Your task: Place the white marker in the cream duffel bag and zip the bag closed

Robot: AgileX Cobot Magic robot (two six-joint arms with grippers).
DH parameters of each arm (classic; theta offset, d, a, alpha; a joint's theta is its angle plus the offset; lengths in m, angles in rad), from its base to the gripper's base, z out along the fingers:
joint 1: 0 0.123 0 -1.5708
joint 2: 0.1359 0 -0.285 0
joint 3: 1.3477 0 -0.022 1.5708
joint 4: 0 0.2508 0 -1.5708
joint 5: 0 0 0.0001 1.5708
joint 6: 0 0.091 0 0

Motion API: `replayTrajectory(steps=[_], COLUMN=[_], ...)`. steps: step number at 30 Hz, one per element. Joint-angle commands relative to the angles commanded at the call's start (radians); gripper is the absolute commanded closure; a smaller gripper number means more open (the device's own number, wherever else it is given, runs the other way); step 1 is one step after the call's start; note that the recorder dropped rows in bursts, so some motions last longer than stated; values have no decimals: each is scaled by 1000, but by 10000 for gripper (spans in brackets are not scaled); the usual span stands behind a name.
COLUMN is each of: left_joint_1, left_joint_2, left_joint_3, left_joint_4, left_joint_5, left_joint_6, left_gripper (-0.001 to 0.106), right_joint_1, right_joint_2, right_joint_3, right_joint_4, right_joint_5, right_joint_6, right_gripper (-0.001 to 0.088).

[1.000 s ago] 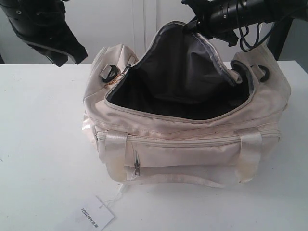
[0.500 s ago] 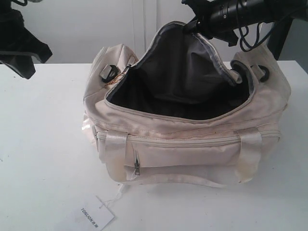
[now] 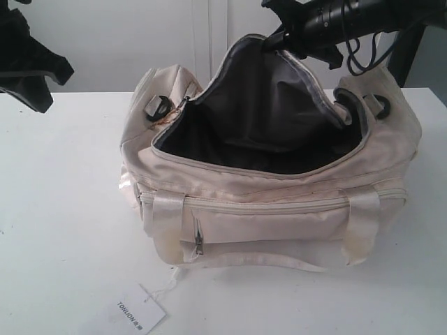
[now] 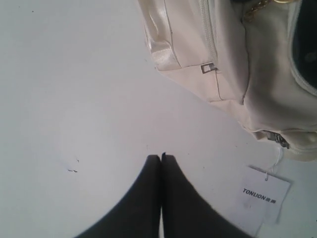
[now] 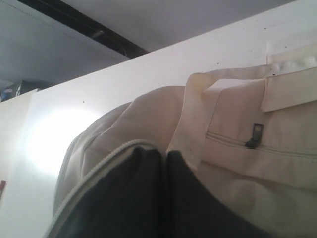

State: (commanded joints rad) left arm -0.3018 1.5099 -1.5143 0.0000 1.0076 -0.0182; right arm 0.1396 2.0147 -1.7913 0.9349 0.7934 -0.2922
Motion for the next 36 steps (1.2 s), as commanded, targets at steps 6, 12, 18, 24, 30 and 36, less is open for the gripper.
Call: replayTrajectory(steps=[6, 12, 18, 24, 30, 36], left_joint_1=[0, 0, 0, 0, 0, 0], left_joint_2=[20, 28, 28, 28, 28, 28], left_joint_3=[53, 53, 53, 53, 53, 53], left_joint_4=[-5, -22, -26, -28, -28, -28], left_joint_5=[-119, -148, -152, -147, -143, -143], left_joint_6=[-63, -63, -63, -63, -63, -63], left_gripper=[1053, 1053, 1053, 1053, 1053, 1053], right_joint_1=[0, 0, 4, 43, 89, 109], right_joint_2=[0, 0, 0, 0, -18, -52], right_joint_3=[-140, -155, -155, -155, -155, -155], right_joint_4=[-235, -282, -282, -317, -365, -398], right_joint_5=[239, 364, 428, 428, 428, 428], right_joint_6=[54, -21, -79, -123, -126, -124], right_gripper=[868, 868, 868, 868, 868, 868])
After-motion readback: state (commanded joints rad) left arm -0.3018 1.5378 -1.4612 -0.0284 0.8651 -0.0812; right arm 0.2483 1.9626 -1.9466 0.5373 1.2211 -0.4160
